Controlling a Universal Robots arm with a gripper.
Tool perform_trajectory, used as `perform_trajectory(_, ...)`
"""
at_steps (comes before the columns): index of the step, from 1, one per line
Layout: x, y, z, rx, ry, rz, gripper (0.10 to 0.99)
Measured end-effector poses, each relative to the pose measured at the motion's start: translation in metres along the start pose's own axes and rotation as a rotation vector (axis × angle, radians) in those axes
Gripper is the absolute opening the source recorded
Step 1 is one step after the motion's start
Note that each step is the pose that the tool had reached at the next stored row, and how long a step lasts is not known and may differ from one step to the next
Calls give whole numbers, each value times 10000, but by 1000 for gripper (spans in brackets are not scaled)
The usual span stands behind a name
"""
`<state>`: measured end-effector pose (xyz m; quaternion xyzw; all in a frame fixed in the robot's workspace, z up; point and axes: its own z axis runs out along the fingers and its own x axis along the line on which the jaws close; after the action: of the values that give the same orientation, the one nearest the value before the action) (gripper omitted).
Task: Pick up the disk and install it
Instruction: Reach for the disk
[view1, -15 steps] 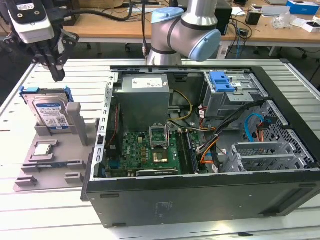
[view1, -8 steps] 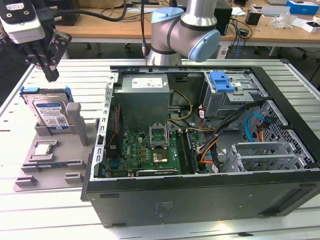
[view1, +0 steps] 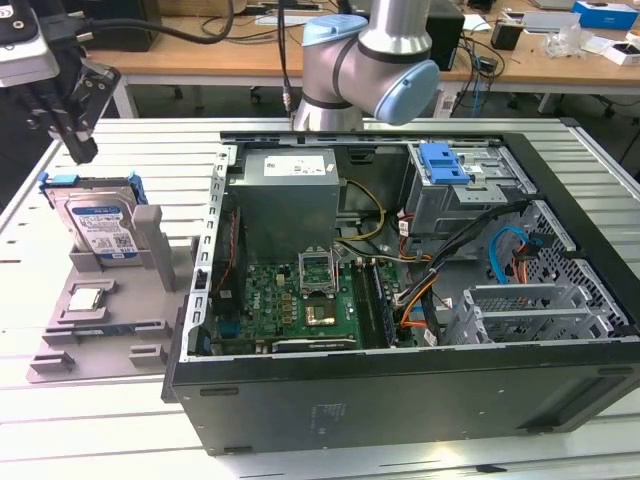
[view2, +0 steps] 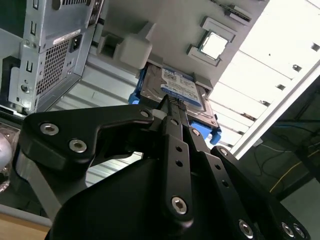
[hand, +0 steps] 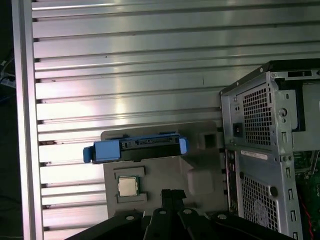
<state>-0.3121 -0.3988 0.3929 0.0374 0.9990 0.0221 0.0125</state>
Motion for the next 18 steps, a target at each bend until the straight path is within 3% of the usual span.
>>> perform_trajectory(18,348,-26,-7,0,0,-1,106)
